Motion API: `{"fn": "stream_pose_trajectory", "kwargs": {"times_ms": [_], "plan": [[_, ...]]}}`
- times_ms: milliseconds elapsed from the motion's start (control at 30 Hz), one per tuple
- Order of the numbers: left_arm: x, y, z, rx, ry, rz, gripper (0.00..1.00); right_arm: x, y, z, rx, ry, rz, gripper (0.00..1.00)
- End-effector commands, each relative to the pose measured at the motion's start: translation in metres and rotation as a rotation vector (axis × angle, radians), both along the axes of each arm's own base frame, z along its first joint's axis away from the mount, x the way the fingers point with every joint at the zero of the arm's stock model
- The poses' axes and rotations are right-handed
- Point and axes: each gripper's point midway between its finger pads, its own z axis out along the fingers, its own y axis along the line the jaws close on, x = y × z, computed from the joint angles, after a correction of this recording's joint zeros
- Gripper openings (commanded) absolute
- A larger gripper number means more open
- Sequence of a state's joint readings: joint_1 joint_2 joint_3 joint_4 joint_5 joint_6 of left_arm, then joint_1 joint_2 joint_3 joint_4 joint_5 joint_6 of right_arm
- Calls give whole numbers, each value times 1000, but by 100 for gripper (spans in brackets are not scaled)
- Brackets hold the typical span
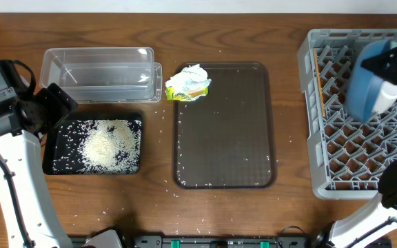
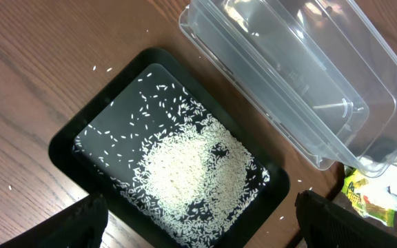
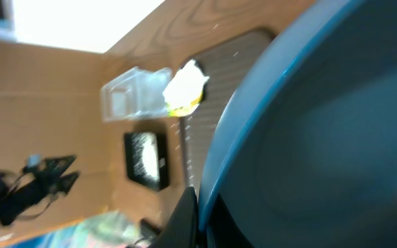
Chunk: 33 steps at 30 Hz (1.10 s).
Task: Sort waste into correct bins and load items into the dishwasher rack
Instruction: 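Lower the blue bowl into the rack standing on its edge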
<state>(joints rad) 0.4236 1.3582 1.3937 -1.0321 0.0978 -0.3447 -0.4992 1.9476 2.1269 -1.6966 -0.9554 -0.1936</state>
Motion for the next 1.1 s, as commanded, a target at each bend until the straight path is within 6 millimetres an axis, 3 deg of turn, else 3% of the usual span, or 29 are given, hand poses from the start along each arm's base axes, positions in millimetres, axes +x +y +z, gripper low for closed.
{"fn": "stream_pose_trajectory", "kwargs": {"times_ms": [0,233,400,633,833,1067], "plan": [[-1,2,4,2,-9,17,90,0,19,11,138,-125,75,1],[-1,2,4,2,-9,17,90,-6,28,-13,254,-99,90,1],[-1,2,4,2,-9,17,90,-8,26,-16,277,-89,75,1],[-1,2,4,2,-9,17,90,-17,20,3,251,-139,50,1],[-1,2,4,2,-9,17,90,-38,10,31,168,-202,0,1],[-1,2,4,2,-9,17,90,-59,-18,30,38,-163,-94,1]]}}
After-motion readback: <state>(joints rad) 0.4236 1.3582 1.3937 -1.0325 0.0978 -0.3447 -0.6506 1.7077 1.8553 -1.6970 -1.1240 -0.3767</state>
